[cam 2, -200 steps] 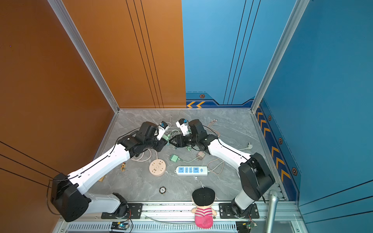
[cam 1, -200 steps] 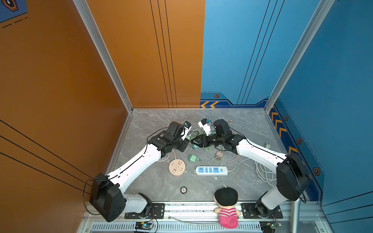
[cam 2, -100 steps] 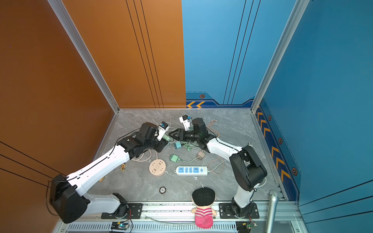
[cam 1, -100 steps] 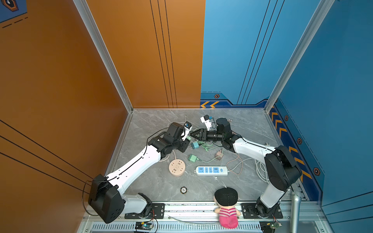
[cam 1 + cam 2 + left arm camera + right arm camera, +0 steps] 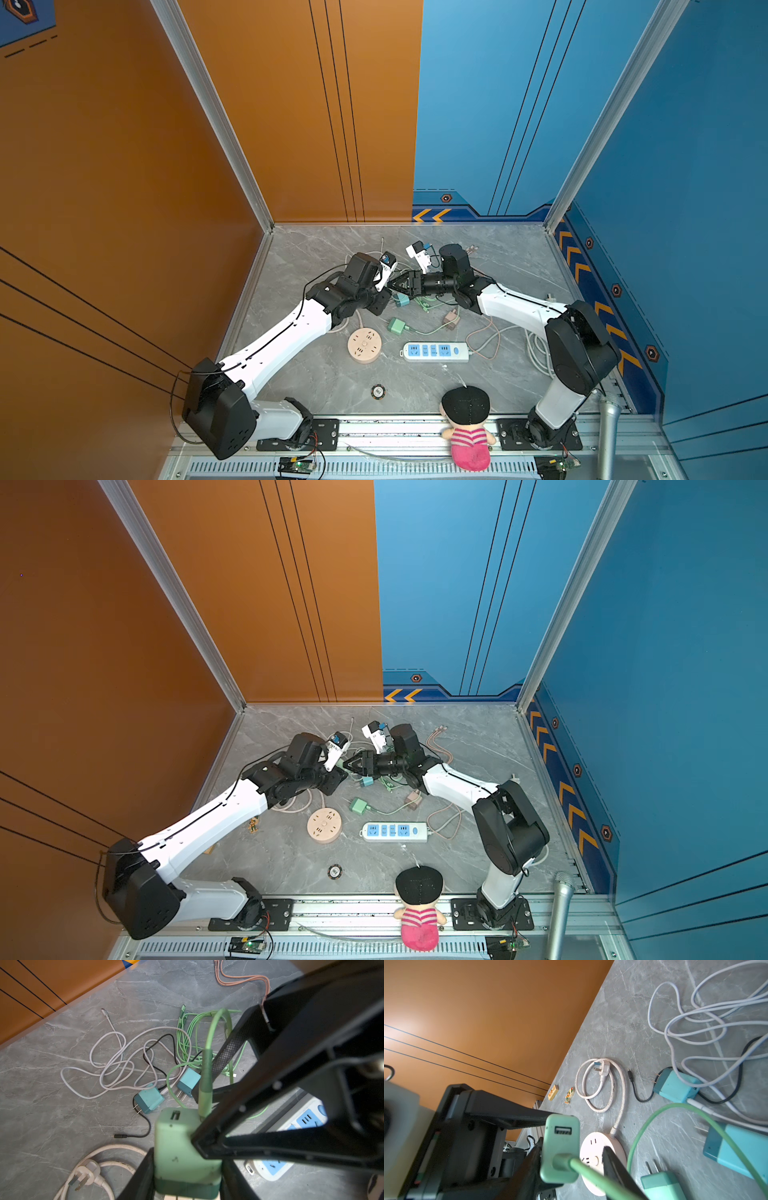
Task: Insert the plug
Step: 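Bring the right gripper to the green cable at the charger's port, then close the right gripper on the mint-green charger beside the left gripper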
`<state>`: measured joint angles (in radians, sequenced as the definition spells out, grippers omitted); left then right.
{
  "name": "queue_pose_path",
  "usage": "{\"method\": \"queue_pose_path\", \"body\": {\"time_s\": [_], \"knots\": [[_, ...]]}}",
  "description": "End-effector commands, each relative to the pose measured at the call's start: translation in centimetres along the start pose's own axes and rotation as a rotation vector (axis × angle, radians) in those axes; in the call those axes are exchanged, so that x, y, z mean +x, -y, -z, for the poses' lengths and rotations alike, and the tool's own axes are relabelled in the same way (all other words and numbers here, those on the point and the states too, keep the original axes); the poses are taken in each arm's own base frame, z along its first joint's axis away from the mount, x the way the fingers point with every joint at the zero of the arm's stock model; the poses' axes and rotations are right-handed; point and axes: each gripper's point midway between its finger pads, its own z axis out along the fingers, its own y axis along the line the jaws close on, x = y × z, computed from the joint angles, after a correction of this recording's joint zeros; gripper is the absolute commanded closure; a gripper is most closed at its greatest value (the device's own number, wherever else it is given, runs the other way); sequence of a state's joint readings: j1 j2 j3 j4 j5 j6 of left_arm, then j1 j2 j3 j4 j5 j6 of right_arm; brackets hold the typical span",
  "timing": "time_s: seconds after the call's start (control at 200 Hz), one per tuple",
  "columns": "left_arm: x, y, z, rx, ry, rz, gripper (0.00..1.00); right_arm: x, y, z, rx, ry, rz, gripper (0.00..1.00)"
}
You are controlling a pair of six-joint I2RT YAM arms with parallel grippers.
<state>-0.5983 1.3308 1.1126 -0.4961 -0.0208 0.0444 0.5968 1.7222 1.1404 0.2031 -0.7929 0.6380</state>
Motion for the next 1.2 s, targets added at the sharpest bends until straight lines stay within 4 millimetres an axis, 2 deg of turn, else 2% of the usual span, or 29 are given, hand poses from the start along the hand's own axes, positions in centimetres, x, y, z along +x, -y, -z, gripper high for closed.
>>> {"method": "queue_pose_path", "body": {"time_s": [0.0,0.27,0.445,0.666,0.961,1.051,1.191], "knots": [[-0.5,0.2,0.0,0.027,0.013,-0.011,0.68,1.7,-0.3,0.6,0.049,-0.085,0.058,0.51],[-0.2,1.7,-0.6,0.067,-0.003,-0.064,0.68,1.2,-0.2,-0.4,0.041,-0.101,0.061,0.51],[0.0,1.7,-0.5,0.064,-0.004,-0.072,0.68,1.3,-0.7,-0.8,-0.003,-0.116,0.052,0.51],[0.0,1.6,-0.7,0.058,-0.007,-0.074,0.68,2.2,-0.5,-1.1,-0.011,-0.145,0.030,0.61],[-0.3,1.8,-0.7,0.065,-0.003,-0.078,0.68,2.7,-0.7,-1.3,-0.021,-0.174,0.028,0.65],[-0.3,1.7,-0.6,0.057,-0.002,-0.077,0.68,3.0,-0.7,-1.4,-0.018,-0.184,0.036,0.71],[-0.5,1.3,-0.5,0.034,0.004,-0.077,0.64,3.0,-0.4,-1.4,0.006,-0.174,0.049,0.90]]}}
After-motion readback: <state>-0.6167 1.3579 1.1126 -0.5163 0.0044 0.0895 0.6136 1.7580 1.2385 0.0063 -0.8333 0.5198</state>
